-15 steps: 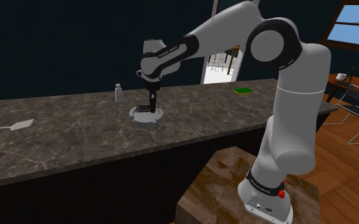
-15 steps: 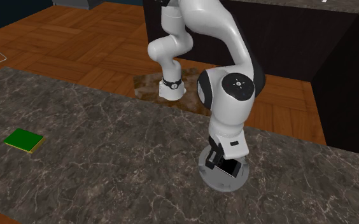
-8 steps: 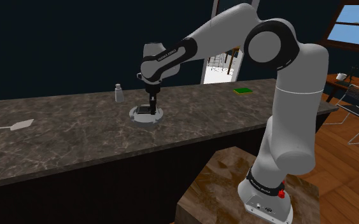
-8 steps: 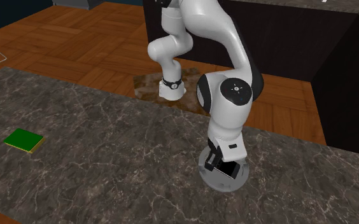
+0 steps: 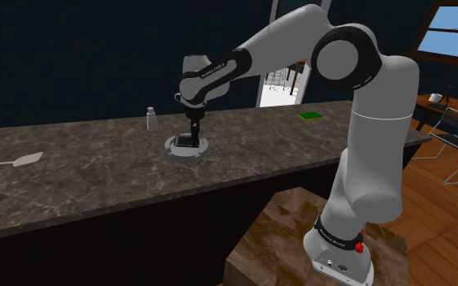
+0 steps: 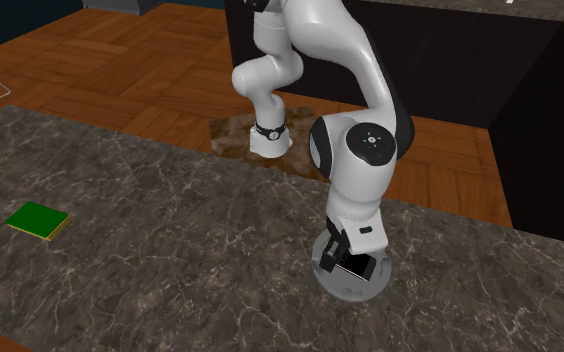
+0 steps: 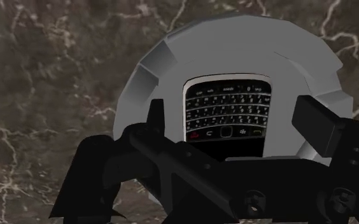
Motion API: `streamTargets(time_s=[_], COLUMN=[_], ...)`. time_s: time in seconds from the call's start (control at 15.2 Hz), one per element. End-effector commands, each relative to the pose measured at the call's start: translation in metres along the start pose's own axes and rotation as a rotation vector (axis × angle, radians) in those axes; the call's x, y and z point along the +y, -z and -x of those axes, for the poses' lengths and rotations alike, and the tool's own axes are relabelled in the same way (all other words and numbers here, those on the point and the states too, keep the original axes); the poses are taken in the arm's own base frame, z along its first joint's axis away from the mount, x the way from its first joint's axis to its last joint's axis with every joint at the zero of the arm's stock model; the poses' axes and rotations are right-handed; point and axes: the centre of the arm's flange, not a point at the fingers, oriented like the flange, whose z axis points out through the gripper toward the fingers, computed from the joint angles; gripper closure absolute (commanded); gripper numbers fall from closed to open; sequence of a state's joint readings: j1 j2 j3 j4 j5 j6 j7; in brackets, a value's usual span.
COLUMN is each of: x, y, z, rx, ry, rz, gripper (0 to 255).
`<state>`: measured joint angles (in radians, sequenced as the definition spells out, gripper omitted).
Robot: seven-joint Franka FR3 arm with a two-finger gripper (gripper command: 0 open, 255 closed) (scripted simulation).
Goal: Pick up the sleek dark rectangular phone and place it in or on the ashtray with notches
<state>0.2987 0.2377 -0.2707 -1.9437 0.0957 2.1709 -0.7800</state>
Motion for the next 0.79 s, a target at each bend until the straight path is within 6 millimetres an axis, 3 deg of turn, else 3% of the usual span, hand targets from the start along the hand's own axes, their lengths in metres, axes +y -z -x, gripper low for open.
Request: streamTargets(time_s=[0.0, 0.2, 0.73], x=[0.000, 0.000, 0.000], y=[0.013, 0.050, 0.050], z=[0.000, 0.000, 0.000], rx=[0.000, 0.000, 0.000], ry=[0.000, 0.000, 0.000], rz=[0.000, 0.000, 0.000], gripper=[0, 0, 0])
